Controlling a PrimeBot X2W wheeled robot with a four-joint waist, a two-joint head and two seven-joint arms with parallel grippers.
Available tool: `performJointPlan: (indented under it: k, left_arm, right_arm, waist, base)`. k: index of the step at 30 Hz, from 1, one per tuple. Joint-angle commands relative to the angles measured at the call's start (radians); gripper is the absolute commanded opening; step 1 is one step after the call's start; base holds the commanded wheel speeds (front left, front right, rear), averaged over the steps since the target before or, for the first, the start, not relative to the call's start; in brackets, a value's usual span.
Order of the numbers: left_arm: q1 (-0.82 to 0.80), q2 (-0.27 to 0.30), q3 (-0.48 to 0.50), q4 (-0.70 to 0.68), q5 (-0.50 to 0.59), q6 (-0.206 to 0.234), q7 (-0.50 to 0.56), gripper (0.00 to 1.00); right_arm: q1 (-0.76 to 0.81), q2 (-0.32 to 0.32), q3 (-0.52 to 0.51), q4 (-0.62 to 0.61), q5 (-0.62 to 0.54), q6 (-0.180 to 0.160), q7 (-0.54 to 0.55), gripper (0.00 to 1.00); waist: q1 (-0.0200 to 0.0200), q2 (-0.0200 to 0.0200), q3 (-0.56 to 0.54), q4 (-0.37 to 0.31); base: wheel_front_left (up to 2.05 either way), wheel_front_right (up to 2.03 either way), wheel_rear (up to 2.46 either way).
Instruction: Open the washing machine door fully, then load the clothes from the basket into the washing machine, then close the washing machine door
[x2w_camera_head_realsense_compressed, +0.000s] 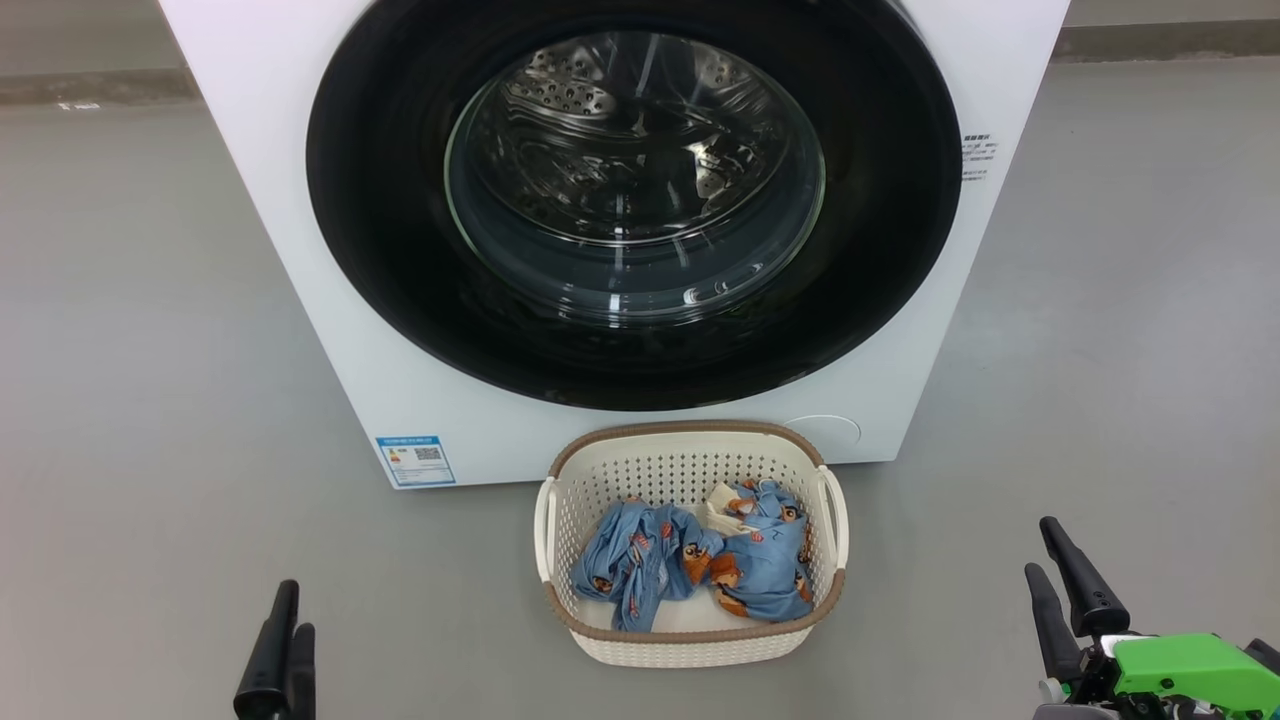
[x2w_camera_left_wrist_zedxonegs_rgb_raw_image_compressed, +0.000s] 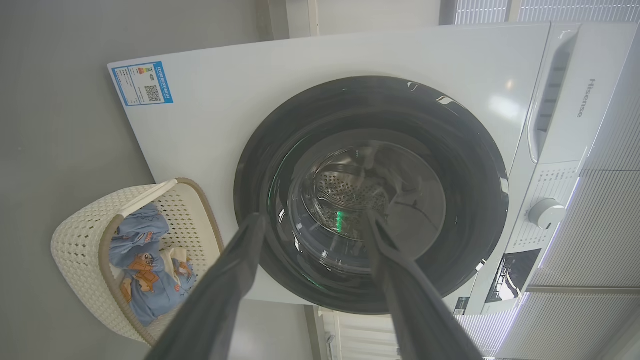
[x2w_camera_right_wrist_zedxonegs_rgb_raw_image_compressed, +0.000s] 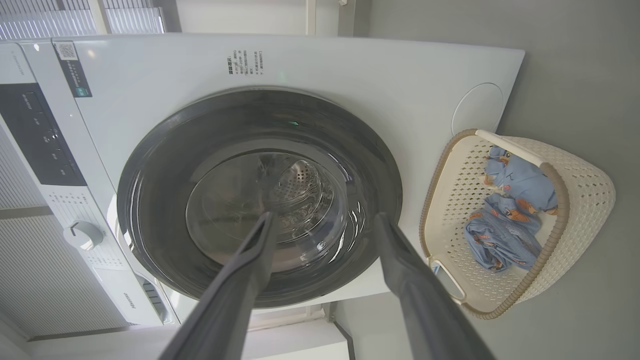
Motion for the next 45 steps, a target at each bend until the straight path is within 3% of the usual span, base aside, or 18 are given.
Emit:
performJointPlan:
  k: [1,15,45]
  left_arm:
    - [-0.020,0.019,-0.002,-0.036,0.016,-0.006,-0.010,1.00]
    - [-0.018,0.030,-0.018,-0.069,0.115,-0.009,-0.049,1.00]
    - [0.001,0.035,-0.033,-0.114,0.531,-0.017,-0.128,1.00]
  right_arm:
    - [-0.026,-0.011,-0.001,-0.029,-0.025,0.001,-0.008,1.00]
    - [-0.026,-0.001,-0.003,-0.045,-0.184,0.002,-0.031,1.00]
    - [-0.012,0.021,0.015,-0.098,-0.632,0.003,-0.080,1.00]
  waist:
    - [-0.0001,0.0000,0.001,0.001]
    - [-0.0001,0.0000,0.006,0.009]
    - [-0.0001,0.0000,0.006,0.024]
  base:
    - [0.00,0.00,0.00]
    - [0.00,0.00,0.00]
    - [0.00,0.00,0.00]
